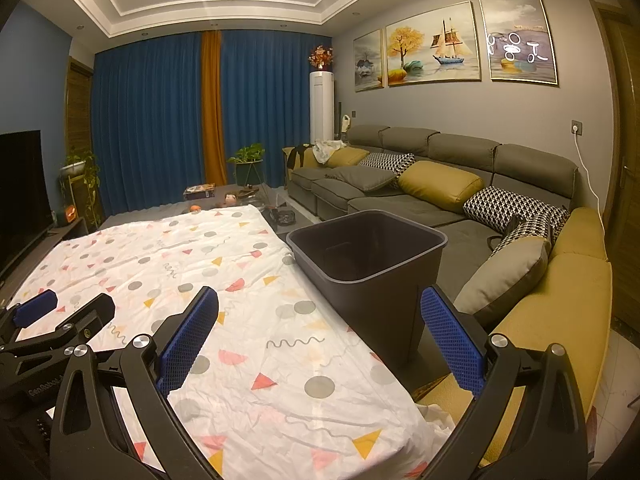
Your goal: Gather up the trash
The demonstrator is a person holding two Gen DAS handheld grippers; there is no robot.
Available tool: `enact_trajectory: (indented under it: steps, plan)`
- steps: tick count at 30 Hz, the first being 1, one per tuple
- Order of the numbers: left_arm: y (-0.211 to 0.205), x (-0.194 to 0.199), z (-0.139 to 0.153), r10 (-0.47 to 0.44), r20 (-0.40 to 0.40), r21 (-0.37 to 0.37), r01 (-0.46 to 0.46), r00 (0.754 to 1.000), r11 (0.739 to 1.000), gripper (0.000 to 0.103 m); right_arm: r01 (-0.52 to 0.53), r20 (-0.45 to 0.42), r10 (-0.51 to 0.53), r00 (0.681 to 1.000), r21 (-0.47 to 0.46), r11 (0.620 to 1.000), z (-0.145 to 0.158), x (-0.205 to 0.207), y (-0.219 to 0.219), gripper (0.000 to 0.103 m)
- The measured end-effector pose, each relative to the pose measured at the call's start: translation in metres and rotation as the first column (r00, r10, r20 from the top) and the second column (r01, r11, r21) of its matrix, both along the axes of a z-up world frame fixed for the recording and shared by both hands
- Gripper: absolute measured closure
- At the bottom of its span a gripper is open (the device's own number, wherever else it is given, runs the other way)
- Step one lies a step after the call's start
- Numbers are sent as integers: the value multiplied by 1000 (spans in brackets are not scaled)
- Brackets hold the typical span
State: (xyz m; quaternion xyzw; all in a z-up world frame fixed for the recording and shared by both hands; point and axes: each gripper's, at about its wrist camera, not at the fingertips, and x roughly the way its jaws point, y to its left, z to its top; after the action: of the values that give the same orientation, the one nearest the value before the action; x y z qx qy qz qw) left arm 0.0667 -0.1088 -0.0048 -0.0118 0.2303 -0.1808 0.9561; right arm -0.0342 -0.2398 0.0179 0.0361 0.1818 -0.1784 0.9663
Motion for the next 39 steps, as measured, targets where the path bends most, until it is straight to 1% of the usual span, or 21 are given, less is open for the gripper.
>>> enact_trajectory:
  steps: [39]
  plan:
    - [1, -1, -1, 2, 1, 1, -2, 1000, 1000, 6, -2, 0, 2, 1000, 2, 1000, -3, -2, -1, 5]
